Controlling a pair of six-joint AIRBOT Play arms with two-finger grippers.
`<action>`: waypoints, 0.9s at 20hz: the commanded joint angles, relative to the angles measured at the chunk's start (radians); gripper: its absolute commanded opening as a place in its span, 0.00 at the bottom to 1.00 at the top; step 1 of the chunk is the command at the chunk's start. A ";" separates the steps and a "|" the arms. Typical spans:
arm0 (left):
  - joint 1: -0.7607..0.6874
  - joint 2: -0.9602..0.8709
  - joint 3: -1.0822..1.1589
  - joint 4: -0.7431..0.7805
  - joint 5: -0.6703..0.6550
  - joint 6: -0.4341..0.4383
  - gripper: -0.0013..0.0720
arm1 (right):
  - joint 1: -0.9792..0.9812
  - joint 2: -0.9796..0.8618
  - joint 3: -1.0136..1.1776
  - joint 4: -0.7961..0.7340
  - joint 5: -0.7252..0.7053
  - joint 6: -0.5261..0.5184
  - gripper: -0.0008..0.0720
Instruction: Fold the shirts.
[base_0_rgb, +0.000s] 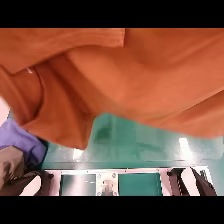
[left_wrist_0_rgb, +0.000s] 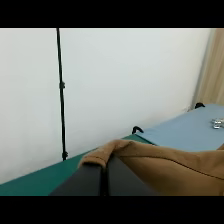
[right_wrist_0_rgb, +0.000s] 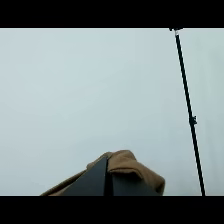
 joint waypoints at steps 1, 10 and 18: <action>0.000 -0.004 -0.176 -0.008 -0.004 0.046 0.04 | 0.014 -0.004 -0.134 -0.009 0.029 -0.008 0.03; -0.173 -0.597 -0.531 -0.101 0.321 0.280 0.04 | 0.400 -0.549 -0.645 -0.008 -0.377 -0.290 0.03; -0.174 -0.938 -0.368 -0.244 0.346 0.320 0.59 | 0.409 -0.944 -0.444 -0.011 -0.327 -0.279 0.18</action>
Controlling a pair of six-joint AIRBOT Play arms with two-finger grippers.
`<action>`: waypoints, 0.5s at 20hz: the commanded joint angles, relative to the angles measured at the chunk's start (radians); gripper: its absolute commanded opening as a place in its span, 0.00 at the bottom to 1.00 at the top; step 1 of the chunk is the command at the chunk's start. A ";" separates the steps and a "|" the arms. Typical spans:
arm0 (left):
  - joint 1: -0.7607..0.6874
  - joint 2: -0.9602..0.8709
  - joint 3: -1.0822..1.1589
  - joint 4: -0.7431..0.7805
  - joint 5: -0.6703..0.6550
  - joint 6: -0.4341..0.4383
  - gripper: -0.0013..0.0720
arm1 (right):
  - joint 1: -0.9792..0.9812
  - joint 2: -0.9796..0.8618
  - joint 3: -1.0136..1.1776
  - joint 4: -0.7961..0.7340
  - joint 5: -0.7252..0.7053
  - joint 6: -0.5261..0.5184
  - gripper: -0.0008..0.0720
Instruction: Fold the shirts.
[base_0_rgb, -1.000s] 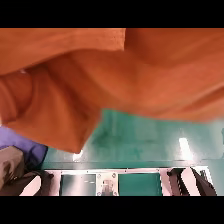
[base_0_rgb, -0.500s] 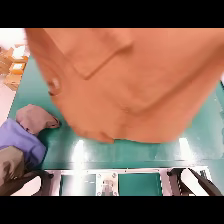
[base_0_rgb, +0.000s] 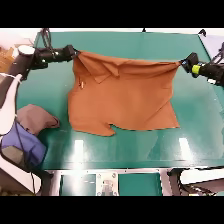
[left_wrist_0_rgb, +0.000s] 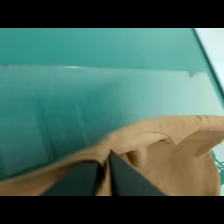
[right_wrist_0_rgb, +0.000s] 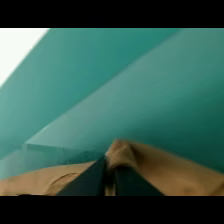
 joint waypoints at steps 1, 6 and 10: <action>0.013 -0.071 0.037 -0.024 -0.042 0.013 0.92 | -0.017 -0.086 0.038 -0.026 0.043 -0.005 0.34; 0.231 -0.069 0.167 -0.013 -0.597 -0.163 0.93 | -0.235 -0.056 0.044 -0.095 0.471 0.022 0.44; 0.296 -0.069 0.164 0.168 -0.819 -0.318 0.93 | -0.356 0.066 -0.128 -0.365 0.636 0.045 0.44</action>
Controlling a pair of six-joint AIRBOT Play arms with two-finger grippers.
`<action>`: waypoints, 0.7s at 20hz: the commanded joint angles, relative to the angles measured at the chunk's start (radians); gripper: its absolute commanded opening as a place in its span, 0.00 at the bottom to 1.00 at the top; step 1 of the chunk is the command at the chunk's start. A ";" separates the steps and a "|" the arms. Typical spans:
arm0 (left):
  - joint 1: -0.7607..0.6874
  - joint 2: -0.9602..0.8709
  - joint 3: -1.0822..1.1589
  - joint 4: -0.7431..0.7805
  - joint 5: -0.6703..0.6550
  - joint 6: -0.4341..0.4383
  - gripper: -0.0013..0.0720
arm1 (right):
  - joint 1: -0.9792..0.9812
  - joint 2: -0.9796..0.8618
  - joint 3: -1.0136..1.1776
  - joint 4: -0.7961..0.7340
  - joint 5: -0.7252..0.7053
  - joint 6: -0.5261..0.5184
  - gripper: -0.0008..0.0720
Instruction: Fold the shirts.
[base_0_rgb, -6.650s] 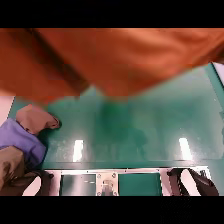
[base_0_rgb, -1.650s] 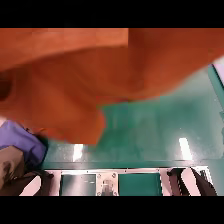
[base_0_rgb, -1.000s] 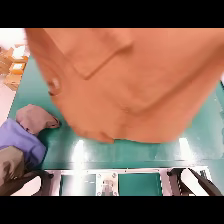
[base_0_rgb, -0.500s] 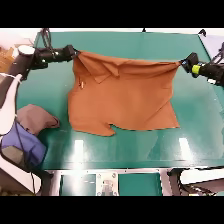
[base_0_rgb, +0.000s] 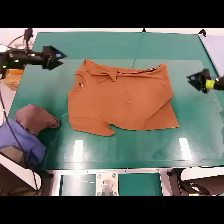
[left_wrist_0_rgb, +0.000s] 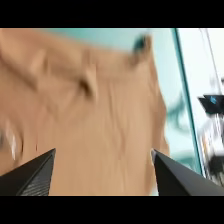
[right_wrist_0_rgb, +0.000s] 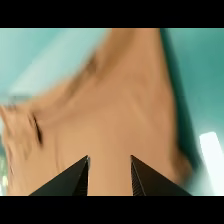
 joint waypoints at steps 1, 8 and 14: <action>0.045 -0.003 0.010 0.135 -0.229 -0.132 0.93 | -0.111 0.094 -0.139 -0.259 0.181 0.026 0.52; 0.023 0.079 -0.277 0.182 -0.268 -0.095 0.82 | -0.138 0.052 -0.376 -0.386 0.152 -0.029 0.59; 0.023 0.248 -0.619 0.345 -0.093 -0.044 0.82 | -0.007 0.023 -0.395 -0.365 0.135 -0.071 0.48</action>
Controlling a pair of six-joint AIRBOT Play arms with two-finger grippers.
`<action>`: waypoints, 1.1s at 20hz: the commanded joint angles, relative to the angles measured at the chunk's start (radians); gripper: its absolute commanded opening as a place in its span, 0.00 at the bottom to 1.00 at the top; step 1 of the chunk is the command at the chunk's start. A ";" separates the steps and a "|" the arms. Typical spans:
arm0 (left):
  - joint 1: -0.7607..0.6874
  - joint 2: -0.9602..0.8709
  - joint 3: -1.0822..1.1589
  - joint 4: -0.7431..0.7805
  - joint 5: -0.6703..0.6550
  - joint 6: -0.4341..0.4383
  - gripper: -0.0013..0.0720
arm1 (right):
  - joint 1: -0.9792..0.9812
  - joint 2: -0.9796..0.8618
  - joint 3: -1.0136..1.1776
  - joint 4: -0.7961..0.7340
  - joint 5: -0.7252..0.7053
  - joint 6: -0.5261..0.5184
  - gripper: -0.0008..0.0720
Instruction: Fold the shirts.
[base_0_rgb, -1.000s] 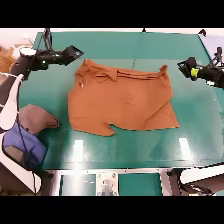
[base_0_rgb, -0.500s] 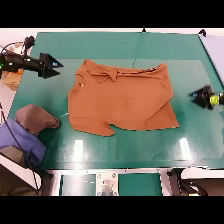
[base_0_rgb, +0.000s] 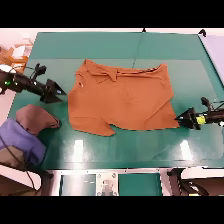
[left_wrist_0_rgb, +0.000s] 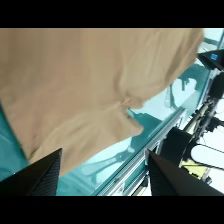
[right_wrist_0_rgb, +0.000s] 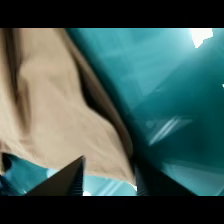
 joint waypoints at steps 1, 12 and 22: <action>0.000 0.082 -0.158 0.071 0.102 0.025 0.82 | 0.072 -0.010 -0.005 -0.016 -0.048 -0.025 0.37; -0.004 0.275 -0.485 0.092 0.292 -0.097 0.82 | -0.136 -0.003 0.164 -0.072 -0.053 0.016 0.03; -0.414 0.277 -0.713 -0.217 0.753 -0.041 0.67 | -0.125 -0.003 0.162 -0.030 -0.028 0.009 0.03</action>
